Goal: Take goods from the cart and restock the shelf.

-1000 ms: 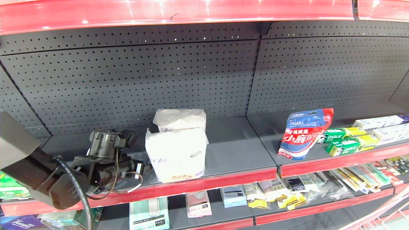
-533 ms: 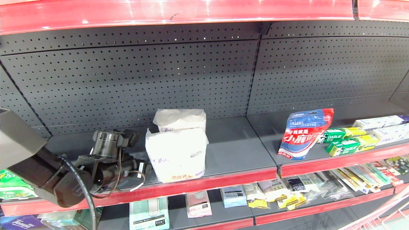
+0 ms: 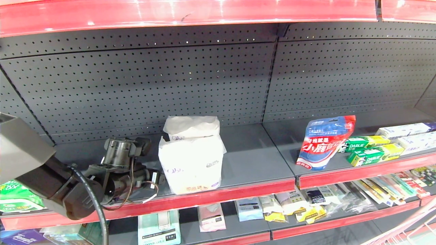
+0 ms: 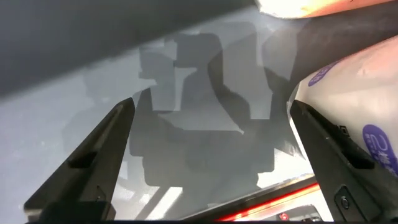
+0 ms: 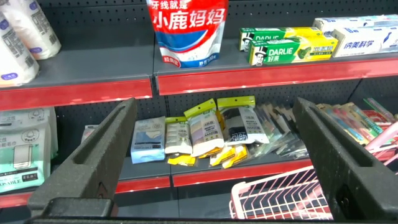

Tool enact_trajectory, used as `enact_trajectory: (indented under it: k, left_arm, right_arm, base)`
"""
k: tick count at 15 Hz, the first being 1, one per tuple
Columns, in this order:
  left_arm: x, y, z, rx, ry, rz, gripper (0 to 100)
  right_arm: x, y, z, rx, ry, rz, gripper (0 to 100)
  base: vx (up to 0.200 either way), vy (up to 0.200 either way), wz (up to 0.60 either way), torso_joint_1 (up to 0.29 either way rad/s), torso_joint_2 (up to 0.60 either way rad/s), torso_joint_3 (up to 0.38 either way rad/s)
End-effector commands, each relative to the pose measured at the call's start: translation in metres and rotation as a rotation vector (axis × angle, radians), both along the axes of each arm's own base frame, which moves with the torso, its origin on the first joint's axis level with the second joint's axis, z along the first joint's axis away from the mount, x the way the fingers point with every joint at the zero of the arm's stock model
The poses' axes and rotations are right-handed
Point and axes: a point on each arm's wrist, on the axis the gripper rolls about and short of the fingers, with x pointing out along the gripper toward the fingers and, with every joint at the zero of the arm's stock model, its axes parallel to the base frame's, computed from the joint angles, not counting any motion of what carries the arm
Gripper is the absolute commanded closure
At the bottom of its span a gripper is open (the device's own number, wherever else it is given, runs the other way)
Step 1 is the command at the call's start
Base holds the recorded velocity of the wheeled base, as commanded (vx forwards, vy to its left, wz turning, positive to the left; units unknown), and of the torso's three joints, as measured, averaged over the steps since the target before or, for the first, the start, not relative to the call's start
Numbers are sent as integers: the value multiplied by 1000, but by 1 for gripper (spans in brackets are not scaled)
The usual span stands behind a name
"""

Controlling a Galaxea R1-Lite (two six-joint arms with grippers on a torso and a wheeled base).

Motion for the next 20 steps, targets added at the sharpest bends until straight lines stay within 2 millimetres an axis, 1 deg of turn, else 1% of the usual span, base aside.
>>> enact_trajectory:
  k: [1,6,7,9,10,11,12,14,15,16,17,18,19,20]
  left_arm:
    - [1,-1,-1,0,0,-1,0]
    - [-5,2,-2,14,11,0,0]
    - [-11,5,3,16,5,-1,0]
    - [-38,19,15,40,-4,-13,0]
    - [-49,26,22,44,-24,-14,0]
    - [-61,34,34,30,-62,-12,0]
    - [-78,44,55,0,-142,-2,0]
    - [-108,55,86,-21,-250,18,0]
    - [-119,57,95,-26,-272,19,0]
    - [-137,60,109,-35,-308,17,0]
    - [-161,64,125,-52,-350,1,0]
    - [-194,70,142,-69,-393,-15,0]
    - [-215,74,146,-72,-397,-17,0]
    - [-241,79,145,-75,-402,-21,0]
  right_arm:
    - [0,0,0,0,-1,1,0]
    - [0,0,0,0,0,1,0]
    - [0,0,0,0,0,1,0]
    - [0,0,0,1,0,1,0]
    - [0,0,0,1,0,1,0]
    - [0,0,0,4,-1,1,0]
    - [0,0,0,6,0,1,0]
    - [0,0,0,9,-1,1,0]
    - [0,0,0,9,0,1,0]
    - [0,0,0,10,0,1,0]
    - [0,0,0,10,0,1,0]
    - [0,0,0,10,-1,1,0]
    - [0,0,0,10,0,1,0]
    - [0,0,0,13,-1,-1,0]
  base:
    - [0,0,0,0,0,0]
    - [0,0,0,0,0,0]
    - [0,0,0,0,0,0]
    - [0,0,0,0,0,0]
    - [0,0,0,0,0,0]
    - [0,0,0,0,0,0]
    - [0,0,0,0,0,0]
    - [0,0,0,0,0,0]
    - [0,0,0,0,0,0]
    - [0,0,0,0,0,0]
    - [0,0,0,0,0,0]
    - [0,0,0,0,0,0]
    - [0,0,0,0,0,0]
    - [0,0,0,0,0,0]
